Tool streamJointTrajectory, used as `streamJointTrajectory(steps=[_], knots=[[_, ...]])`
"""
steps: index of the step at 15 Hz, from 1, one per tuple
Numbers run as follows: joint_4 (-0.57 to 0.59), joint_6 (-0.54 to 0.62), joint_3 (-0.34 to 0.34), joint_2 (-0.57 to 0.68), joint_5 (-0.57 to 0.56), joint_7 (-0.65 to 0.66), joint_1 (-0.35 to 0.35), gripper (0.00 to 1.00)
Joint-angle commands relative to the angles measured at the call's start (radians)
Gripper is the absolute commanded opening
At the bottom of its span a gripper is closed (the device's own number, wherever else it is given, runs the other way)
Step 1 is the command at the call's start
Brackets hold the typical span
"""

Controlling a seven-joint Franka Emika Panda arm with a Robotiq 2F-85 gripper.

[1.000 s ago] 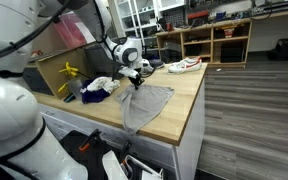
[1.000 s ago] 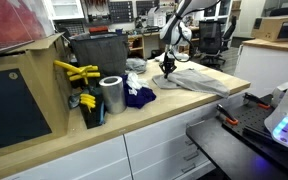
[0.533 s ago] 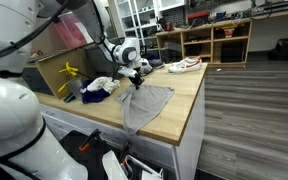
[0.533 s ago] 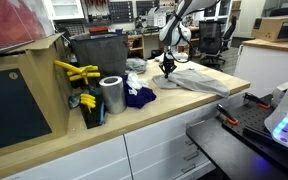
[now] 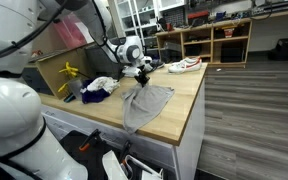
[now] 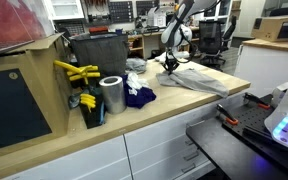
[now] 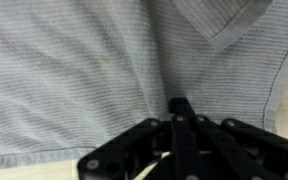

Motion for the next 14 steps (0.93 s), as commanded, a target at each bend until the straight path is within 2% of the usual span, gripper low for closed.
streamJointTrajectory(steps=[1, 5, 14], knots=[[0.094, 0.002, -0.042, 0.085, -0.044, 0.063, 0.020, 0.00], [0.197, -0.056, -0.011, 0.141, -0.002, 0.064, -0.015, 0.00], [0.505, -0.331, 0.119, 0.292, 0.151, 0.028, -0.094, 0.00]])
